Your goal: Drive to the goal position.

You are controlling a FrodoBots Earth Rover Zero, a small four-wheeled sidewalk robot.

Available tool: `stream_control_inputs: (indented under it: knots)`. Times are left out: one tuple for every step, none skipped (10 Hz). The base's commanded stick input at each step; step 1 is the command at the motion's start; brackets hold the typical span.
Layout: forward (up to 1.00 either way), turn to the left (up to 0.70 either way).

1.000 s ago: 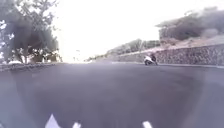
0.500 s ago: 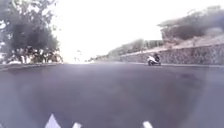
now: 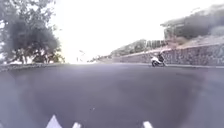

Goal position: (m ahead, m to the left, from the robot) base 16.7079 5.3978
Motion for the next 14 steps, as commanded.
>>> stream_control_inputs:
  knots:
    - [0.85, 0.00]
    - [0.85, 0.00]
    - [0.85, 0.00]
    - [0.85, 0.00]
    - [0.85, 0.00]
    - [0.85, 0.00]
    - [0.85, 0.00]
    - [0.85, 0.00]
    - [0.85, 0.00]
    - [0.85, 0.00]
    - [0.85, 0.00]
    - [0.85, 0.00]
    - [0.85, 0.00]
    - [0.85, 0.00]
